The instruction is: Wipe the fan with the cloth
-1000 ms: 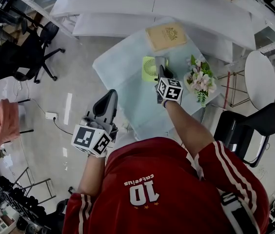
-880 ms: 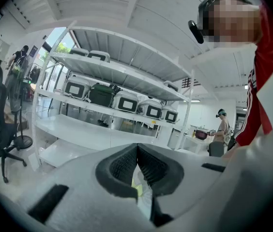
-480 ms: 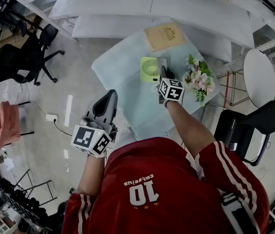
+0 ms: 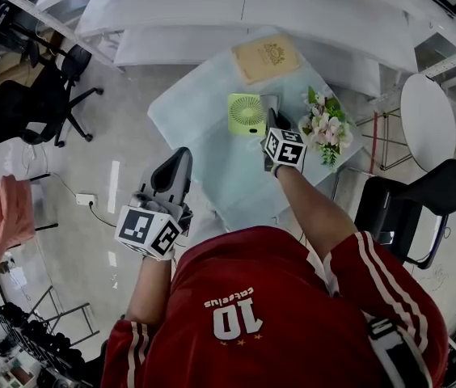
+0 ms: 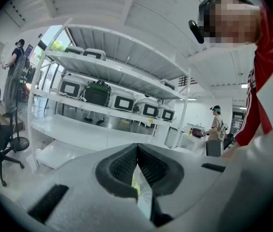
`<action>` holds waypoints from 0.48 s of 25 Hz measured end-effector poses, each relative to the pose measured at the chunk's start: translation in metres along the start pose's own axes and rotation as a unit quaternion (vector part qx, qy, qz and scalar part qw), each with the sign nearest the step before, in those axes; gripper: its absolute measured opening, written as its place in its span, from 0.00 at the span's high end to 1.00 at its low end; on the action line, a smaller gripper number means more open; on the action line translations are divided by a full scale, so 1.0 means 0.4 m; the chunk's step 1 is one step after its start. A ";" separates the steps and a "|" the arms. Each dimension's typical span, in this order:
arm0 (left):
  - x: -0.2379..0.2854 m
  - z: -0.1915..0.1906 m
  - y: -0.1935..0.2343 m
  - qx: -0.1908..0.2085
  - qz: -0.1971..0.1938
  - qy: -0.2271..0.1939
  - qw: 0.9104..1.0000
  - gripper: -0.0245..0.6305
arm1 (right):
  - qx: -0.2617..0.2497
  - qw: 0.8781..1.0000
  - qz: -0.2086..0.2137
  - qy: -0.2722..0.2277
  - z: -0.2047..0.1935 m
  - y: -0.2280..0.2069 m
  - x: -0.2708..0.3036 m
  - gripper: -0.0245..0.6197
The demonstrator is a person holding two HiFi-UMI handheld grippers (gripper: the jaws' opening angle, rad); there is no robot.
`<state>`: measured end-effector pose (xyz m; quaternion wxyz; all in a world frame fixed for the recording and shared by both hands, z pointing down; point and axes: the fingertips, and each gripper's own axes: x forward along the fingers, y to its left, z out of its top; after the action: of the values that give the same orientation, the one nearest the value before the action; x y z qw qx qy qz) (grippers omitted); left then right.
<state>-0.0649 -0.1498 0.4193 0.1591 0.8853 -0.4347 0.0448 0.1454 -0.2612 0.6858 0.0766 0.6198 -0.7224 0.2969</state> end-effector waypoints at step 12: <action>0.014 0.004 0.001 -0.008 -0.014 -0.004 1.000 0.96 | 0.009 1.000 -0.018 -0.006 0.010 -0.034 -0.016 0.96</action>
<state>-0.0620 -0.1551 0.4190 0.1647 0.8900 -0.4236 0.0354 0.1607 -0.2586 0.6841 0.0717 0.6353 -0.7088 0.2981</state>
